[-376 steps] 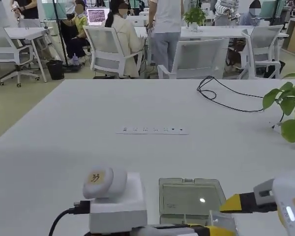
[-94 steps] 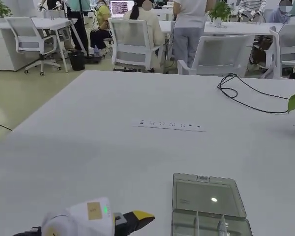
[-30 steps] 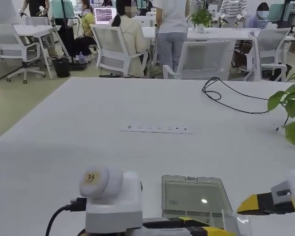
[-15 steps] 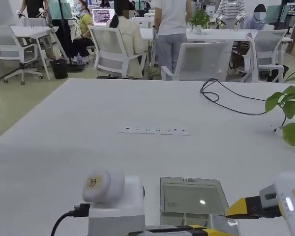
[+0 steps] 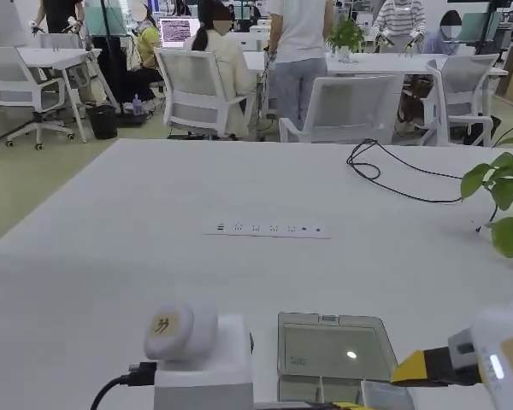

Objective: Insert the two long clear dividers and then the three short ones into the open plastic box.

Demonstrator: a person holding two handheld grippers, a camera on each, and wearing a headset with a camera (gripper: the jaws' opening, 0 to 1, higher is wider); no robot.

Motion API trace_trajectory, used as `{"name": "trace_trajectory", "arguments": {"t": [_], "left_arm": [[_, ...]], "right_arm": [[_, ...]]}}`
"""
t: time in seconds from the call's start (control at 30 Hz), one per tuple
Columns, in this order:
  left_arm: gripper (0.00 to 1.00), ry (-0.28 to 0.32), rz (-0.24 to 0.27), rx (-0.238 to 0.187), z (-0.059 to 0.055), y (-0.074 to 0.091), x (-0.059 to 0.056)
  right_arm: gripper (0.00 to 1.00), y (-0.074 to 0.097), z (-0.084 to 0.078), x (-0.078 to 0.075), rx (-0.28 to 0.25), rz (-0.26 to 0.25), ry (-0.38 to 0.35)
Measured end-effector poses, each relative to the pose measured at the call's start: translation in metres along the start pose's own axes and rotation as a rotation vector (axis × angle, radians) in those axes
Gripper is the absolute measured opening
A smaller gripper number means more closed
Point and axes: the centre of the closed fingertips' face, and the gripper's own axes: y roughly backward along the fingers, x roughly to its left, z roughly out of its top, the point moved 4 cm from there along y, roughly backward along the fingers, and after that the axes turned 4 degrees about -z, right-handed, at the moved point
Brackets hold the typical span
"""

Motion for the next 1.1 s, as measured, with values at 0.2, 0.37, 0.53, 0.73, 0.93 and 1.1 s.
{"name": "trace_trajectory", "arguments": {"t": [0.2,0.37,0.53,0.73,0.93,1.1], "left_arm": [[0.0,0.017,0.005,-0.009,0.0,0.001,0.001],[0.0,-0.012,0.019,-0.003,-0.002,0.001,0.004],[0.0,-0.141,0.035,0.045,-0.004,0.004,0.006],[0.0,-0.425,0.0,0.12,-0.006,0.005,-0.006],[0.0,-0.594,-0.057,0.168,-0.009,0.006,-0.019],[0.0,-0.681,-0.084,0.194,-0.011,0.008,-0.027]], "right_arm": [[0.33,-0.001,0.0,0.0,-0.002,0.003,0.004],[0.35,-0.001,0.0,-0.002,-0.01,0.004,-0.006],[0.35,0.007,0.002,-0.013,-0.078,0.021,-0.104],[0.31,0.018,0.001,-0.021,-0.17,0.124,-0.217],[0.22,0.027,0.006,-0.015,-0.252,0.303,-0.3],[0.15,0.026,0.008,-0.007,-0.248,0.386,-0.29]]}}
